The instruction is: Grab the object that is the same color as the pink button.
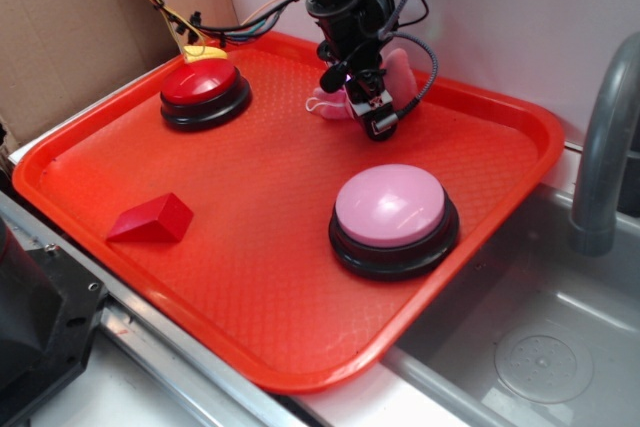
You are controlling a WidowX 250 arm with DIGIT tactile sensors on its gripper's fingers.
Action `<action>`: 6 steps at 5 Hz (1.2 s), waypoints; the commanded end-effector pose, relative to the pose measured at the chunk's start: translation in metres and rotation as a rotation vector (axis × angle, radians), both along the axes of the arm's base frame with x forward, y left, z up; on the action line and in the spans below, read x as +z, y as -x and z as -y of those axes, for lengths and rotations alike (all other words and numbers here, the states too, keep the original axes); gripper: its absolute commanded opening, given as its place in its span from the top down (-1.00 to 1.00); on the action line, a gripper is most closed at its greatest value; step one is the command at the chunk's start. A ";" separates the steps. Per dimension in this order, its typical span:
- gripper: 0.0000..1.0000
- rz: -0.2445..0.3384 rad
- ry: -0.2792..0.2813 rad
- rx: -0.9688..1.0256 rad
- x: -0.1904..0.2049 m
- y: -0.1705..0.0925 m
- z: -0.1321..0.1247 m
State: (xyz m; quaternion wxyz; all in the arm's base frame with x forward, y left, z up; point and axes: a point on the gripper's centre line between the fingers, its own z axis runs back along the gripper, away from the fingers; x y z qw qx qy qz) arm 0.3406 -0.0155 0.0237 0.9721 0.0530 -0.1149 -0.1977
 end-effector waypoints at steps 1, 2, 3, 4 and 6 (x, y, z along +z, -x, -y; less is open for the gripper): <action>1.00 0.003 0.013 0.186 0.044 0.010 -0.001; 1.00 -0.084 0.085 0.359 0.082 0.035 -0.007; 1.00 -0.106 0.095 0.566 0.122 0.072 -0.011; 1.00 -0.179 0.185 0.672 0.143 0.104 -0.023; 1.00 -0.174 0.186 0.856 0.150 0.143 -0.025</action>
